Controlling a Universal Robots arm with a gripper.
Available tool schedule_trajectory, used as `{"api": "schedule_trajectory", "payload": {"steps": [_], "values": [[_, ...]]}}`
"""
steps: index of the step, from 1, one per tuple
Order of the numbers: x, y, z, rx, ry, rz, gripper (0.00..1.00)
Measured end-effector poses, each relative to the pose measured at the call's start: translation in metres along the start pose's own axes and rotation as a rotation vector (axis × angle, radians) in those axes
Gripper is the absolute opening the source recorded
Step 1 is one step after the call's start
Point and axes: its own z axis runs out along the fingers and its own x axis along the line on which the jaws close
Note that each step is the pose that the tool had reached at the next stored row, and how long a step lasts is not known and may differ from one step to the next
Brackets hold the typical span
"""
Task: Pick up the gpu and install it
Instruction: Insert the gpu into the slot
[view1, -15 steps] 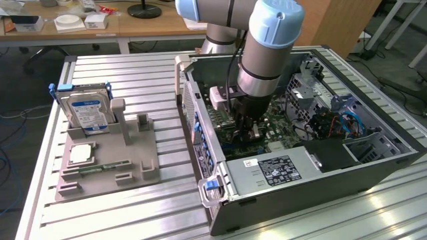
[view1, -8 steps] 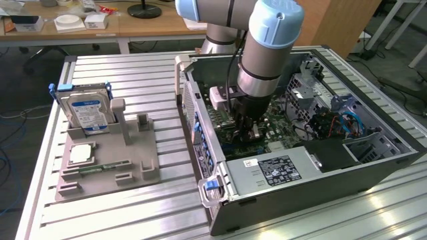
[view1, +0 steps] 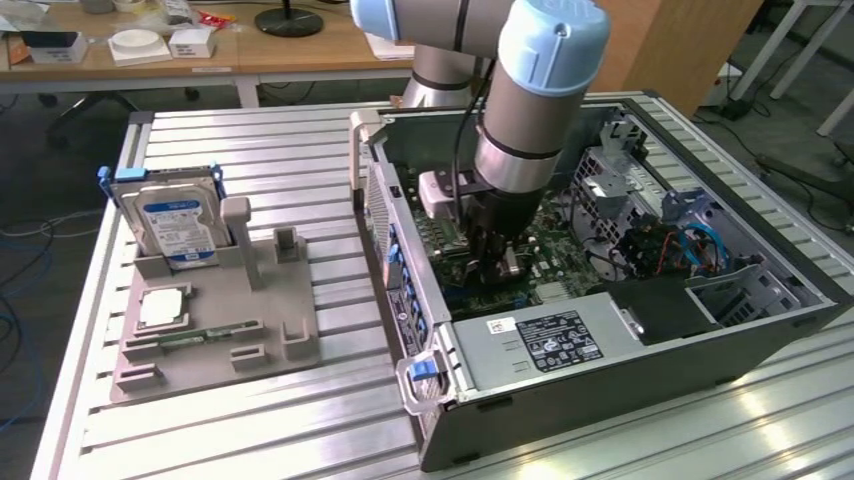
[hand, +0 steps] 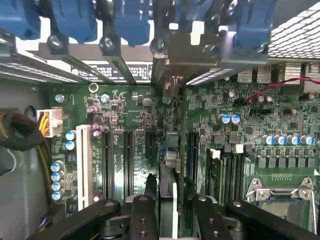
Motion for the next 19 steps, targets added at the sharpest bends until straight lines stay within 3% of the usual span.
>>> {"api": "schedule_trajectory", "payload": {"steps": [5,16,18,19], "values": [[-0.001,-0.0004,-0.0161,0.0035,-0.0001,0.0,0.33],[-0.002,-0.0011,-0.0485,0.0176,-0.0003,-0.001,0.33],[-0.003,-0.0012,-0.053,0.0202,-0.0003,-0.001,0.32],[-0.003,-0.0012,-0.0547,0.0215,-0.0003,-0.001,0.26]]}}
